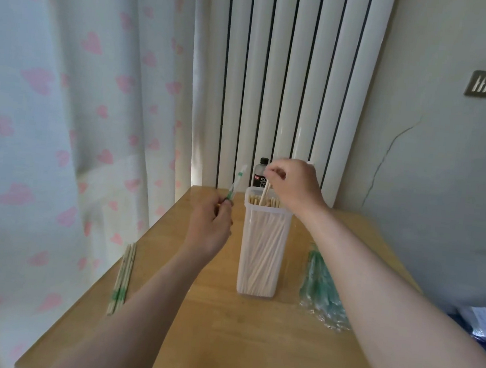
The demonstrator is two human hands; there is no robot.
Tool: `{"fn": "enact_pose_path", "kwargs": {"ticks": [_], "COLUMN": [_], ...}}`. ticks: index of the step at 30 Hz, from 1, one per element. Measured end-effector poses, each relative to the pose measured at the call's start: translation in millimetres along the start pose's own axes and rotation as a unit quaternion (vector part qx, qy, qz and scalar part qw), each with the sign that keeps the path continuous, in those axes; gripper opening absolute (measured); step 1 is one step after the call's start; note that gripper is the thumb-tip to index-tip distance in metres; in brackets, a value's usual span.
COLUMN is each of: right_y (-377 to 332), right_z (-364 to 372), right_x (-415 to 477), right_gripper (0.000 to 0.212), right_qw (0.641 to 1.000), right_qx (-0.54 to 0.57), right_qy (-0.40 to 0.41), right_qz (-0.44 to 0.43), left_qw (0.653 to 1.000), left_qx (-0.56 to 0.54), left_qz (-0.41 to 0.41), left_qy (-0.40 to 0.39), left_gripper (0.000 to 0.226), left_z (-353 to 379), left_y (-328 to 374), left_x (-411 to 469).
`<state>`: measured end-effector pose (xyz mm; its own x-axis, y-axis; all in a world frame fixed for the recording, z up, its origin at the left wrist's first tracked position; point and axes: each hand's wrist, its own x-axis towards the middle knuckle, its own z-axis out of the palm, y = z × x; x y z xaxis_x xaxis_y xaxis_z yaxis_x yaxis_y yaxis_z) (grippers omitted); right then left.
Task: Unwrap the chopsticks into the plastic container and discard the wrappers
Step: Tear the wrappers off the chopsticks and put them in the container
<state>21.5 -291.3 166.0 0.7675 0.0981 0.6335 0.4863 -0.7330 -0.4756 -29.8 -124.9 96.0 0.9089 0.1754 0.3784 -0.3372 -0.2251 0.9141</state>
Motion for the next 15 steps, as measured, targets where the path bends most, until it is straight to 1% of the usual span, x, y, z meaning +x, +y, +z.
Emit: {"fn": "enact_pose_path", "kwargs": {"ticks": [3, 5, 9, 11, 13, 14, 15], "right_y": [4, 5, 2, -2, -9, -12, -16], "right_z": [9, 13, 17, 18, 16, 15, 13], "right_x": [1, 7, 17, 21, 22, 22, 21], "right_gripper": [0.02, 0.023, 0.039, 0.037, 0.03, 0.031, 0.039], "right_qw": [0.987, 0.972, 0.943, 0.928, 0.914, 0.907, 0.902], "right_qx": [-0.057, -0.09, -0.13, -0.152, -0.197, -0.214, -0.219], "right_qy": [-0.148, -0.211, -0.292, -0.326, -0.344, -0.354, -0.363], "right_qz": [0.032, 0.058, 0.092, 0.099, 0.085, 0.08, 0.079], "left_qw": [1.0, 0.999, 0.999, 0.999, 0.999, 0.999, 0.999], "left_qx": [-0.011, -0.017, -0.021, -0.025, -0.027, -0.026, -0.024], "left_qz": [-0.019, -0.029, -0.032, -0.029, -0.029, -0.03, -0.028], "left_qy": [0.0, -0.001, -0.005, -0.005, -0.007, -0.009, -0.011], "left_gripper": [0.022, 0.022, 0.021, 0.022, 0.022, 0.022, 0.022], "left_z": [1, 1, 1, 0, 0, -1, 0], "left_y": [-9, -16, -23, -25, -26, -25, -24], "left_x": [1, 3, 5, 6, 7, 7, 6]}}
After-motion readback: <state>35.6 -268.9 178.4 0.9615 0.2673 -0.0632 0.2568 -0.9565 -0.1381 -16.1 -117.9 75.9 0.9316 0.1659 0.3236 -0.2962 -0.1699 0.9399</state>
